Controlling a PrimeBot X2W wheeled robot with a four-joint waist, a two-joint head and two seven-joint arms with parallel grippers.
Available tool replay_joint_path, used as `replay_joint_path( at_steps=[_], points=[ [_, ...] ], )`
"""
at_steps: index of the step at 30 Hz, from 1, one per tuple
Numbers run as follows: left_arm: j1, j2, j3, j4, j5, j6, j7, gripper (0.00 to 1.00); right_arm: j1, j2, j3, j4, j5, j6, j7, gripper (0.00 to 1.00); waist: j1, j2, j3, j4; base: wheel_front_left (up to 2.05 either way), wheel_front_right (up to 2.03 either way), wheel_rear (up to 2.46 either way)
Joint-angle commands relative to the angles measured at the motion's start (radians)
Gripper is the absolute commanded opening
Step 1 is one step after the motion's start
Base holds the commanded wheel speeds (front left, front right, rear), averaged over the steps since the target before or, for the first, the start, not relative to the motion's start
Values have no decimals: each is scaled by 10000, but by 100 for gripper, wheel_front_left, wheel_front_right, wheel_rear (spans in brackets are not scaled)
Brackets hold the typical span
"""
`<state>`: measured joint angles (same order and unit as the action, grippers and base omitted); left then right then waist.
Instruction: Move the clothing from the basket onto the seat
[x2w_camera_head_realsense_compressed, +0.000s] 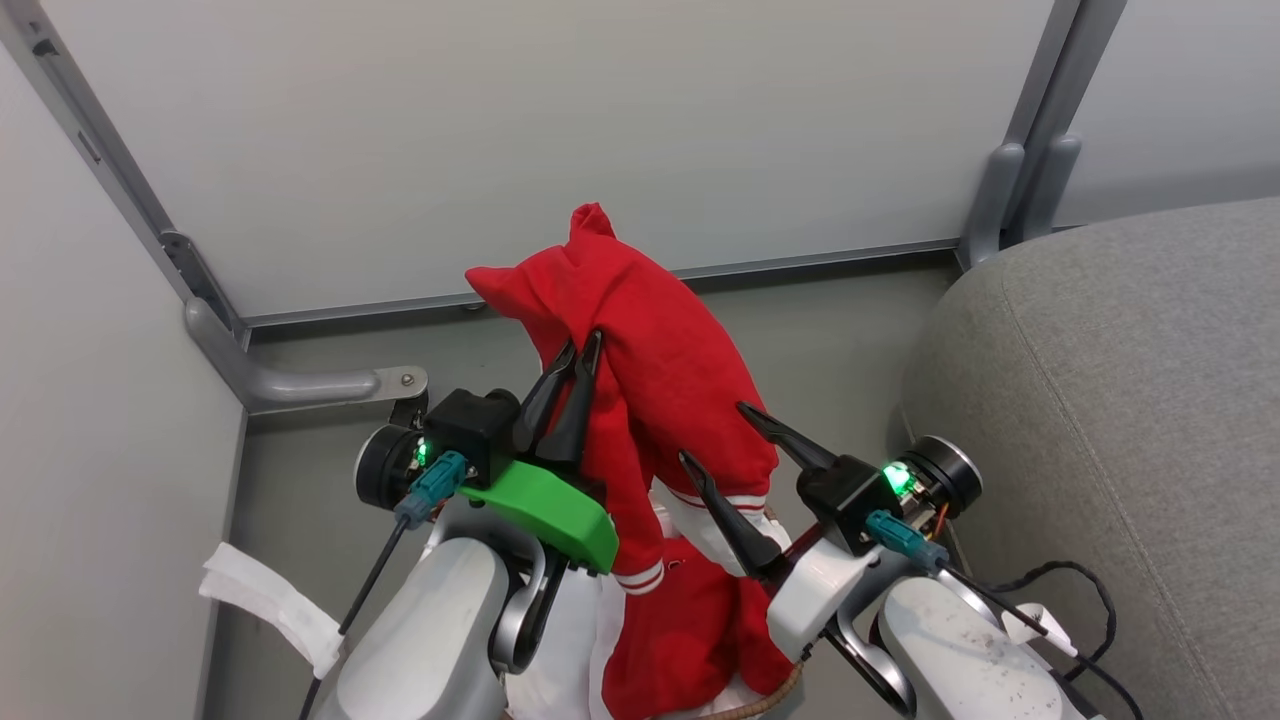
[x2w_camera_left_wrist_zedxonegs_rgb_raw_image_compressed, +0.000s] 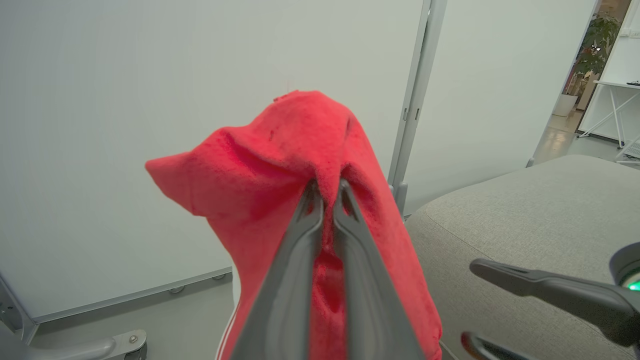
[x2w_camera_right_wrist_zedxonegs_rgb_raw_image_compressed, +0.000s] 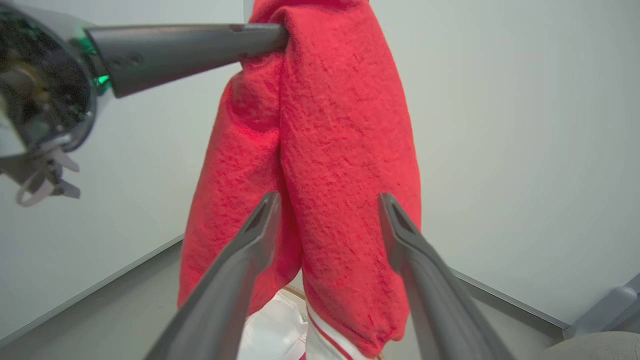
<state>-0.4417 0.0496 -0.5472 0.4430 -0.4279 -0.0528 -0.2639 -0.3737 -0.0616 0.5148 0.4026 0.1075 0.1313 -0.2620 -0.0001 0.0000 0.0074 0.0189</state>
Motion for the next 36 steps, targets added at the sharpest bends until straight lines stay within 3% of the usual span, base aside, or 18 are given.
replay_joint_path(
  at_steps=[1, 17, 29, 31, 33, 36],
  points=[
    [-103, 23, -71, -67, -65, 57, -9, 0, -195, 0, 42, 189, -110, -10, -45, 100, 1, 0, 41, 88, 0, 0, 0],
    [-584, 17, -1289, -250, -608, 149, -9, 0, -1138, 81, 163, 1530, -819, -10, -45, 100, 1, 0, 341, 879, 0, 0, 0],
    [-996, 15, -2602, -673, -1110, 202, -9, 0, -1529, 85, -316, 2010, -1219, -10, -45, 100, 1, 0, 606, 1573, 0, 0, 0],
    [-1032, 18, -2789, -708, -1165, 254, -9, 0, -1564, 83, -335, 2076, -1099, -10, -45, 60, 1, 0, 628, 1643, 0, 0, 0],
    [-1087, 16, -2912, -743, -1238, 283, -9, 0, -1583, 82, -297, 2245, -903, -10, -45, 0, 1, 0, 640, 1698, 0, 0, 0],
    [-1163, 16, -3028, -775, -1335, 343, -9, 0, -1620, 87, -109, 2536, -441, -10, -45, 0, 1, 0, 652, 1746, 0, 0, 0]
  ],
)
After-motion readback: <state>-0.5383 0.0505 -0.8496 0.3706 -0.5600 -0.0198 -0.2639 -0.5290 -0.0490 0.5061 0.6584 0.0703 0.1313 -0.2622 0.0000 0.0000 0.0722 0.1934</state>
